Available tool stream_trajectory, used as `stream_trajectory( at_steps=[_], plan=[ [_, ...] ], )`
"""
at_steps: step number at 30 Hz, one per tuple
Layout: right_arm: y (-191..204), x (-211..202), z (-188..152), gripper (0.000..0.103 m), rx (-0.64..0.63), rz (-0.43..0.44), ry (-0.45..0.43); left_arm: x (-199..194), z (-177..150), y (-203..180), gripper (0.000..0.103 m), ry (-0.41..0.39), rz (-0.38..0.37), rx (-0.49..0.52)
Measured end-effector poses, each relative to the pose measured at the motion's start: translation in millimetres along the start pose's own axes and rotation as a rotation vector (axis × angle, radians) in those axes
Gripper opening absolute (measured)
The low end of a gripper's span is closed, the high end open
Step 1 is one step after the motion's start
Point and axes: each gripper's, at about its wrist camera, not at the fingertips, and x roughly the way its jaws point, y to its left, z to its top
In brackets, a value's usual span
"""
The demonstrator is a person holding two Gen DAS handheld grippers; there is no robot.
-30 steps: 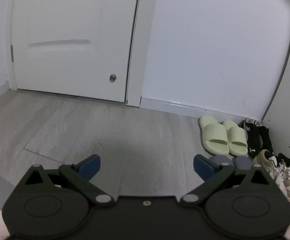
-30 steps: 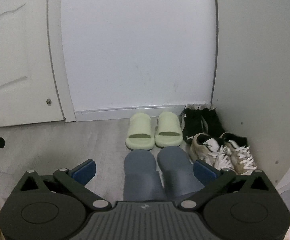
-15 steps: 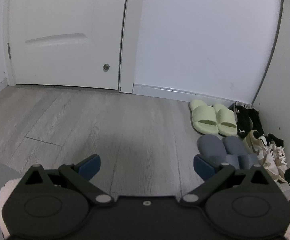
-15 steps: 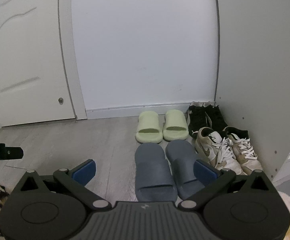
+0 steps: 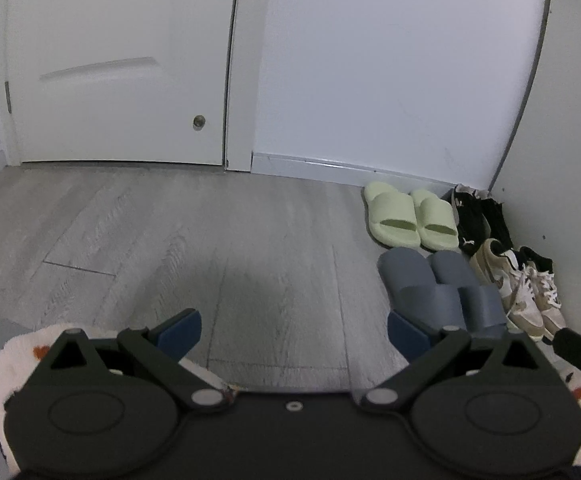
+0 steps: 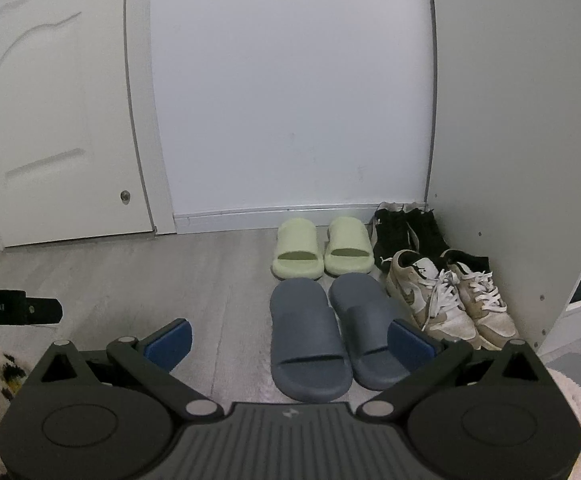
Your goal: Organize scattered shoes
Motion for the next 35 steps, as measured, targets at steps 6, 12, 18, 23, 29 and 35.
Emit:
stream_trajectory(
  at_steps=[6,12,18,23,29,35],
  plan=[
    [0.5,-0.9,-3.2,0.103,-0.004,-0.002,0.011,-2.2,-1.9,-2.0,0.101,0.002,0.005,0.003],
    [1.3,-0.2,-4.6,0.103,-0.008,0.004,0.018,-4.2,-5.3,-2.9,0.101,0.016,0.013,0.004],
    [4.0,0.2,-6.2,0.103,-0.021,0.013,0.017,-6.0,-9.4,-4.0,0.101,0.022,0.018,0.012],
    [6.5,0.2,-6.4,0.103,-0.028,0.017,0.015,-6.8,-10.3,-4.6,0.100,0.019,0.022,0.016],
    [6.3,1.6,-6.1,0.103,-0.032,0.022,0.017,-5.2,-11.8,-5.9,0.095,0.020,0.043,0.026],
    [5.9,3.0,-6.0,0.103,-0.036,0.022,0.016,-4.7,-12.5,-4.0,0.095,0.023,0.041,0.030]
  ],
)
